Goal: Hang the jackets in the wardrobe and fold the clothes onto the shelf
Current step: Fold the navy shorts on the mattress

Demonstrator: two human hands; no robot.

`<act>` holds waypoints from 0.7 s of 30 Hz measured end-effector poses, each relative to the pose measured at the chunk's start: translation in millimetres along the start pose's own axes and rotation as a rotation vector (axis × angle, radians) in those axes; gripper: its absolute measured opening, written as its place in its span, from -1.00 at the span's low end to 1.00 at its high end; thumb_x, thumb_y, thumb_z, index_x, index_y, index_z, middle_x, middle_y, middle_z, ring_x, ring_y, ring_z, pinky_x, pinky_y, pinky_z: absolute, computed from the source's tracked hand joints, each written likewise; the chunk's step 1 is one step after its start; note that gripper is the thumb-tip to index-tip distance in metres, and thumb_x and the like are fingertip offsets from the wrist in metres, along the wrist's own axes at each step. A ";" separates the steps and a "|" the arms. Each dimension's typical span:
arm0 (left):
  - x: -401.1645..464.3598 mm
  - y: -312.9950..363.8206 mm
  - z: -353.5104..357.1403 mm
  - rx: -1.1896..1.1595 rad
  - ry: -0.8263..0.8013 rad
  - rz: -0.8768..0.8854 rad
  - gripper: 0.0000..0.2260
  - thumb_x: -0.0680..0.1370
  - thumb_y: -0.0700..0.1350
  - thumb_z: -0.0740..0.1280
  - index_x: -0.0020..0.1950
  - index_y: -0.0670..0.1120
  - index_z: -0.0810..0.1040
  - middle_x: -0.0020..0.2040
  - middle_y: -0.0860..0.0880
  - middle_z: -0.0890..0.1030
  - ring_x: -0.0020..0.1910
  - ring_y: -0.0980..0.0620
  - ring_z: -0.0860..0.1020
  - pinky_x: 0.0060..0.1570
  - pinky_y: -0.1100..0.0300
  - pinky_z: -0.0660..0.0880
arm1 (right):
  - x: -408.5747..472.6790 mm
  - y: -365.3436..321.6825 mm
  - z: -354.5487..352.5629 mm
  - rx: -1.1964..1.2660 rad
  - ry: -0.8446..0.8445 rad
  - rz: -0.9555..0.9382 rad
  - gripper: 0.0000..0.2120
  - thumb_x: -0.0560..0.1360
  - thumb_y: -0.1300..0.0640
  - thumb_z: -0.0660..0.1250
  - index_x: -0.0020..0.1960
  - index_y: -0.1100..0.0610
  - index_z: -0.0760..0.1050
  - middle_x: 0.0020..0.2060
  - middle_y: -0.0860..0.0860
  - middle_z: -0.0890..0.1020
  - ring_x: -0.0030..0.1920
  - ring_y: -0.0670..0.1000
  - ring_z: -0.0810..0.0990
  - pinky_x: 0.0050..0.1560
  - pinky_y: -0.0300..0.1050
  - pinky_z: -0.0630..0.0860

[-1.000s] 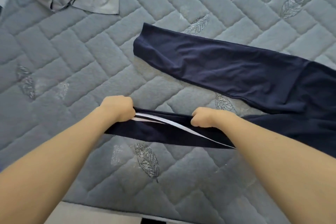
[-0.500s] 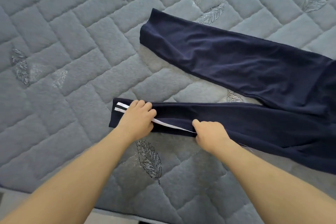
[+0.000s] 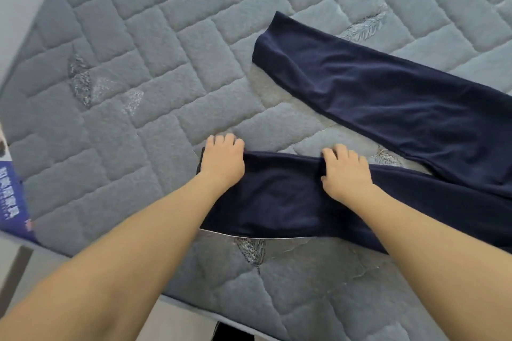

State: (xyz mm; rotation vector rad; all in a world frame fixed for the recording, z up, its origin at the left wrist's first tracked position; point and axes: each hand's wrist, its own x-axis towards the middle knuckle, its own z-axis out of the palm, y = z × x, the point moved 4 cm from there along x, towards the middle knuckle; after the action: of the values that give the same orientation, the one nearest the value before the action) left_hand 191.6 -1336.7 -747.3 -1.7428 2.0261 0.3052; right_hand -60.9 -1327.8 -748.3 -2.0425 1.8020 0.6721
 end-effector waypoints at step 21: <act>209.6 4.9 -102.2 -0.870 0.325 -0.413 -0.73 0.60 0.14 0.17 -0.12 -0.04 0.43 -0.03 -0.04 0.51 0.20 -0.17 0.42 0.13 -0.04 0.21 | 134.6 84.1 -20.4 0.306 0.150 0.183 -0.38 0.59 -0.32 -0.16 0.58 -0.18 -0.22 0.58 -0.05 -0.23 0.56 0.15 -0.26 0.48 0.32 -0.21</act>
State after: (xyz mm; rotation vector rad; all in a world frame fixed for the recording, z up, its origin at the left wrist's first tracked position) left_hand 146.1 -1565.3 -756.6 -2.8313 1.7713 0.9112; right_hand -129.8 -1462.5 -800.5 -1.7819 2.0499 0.2712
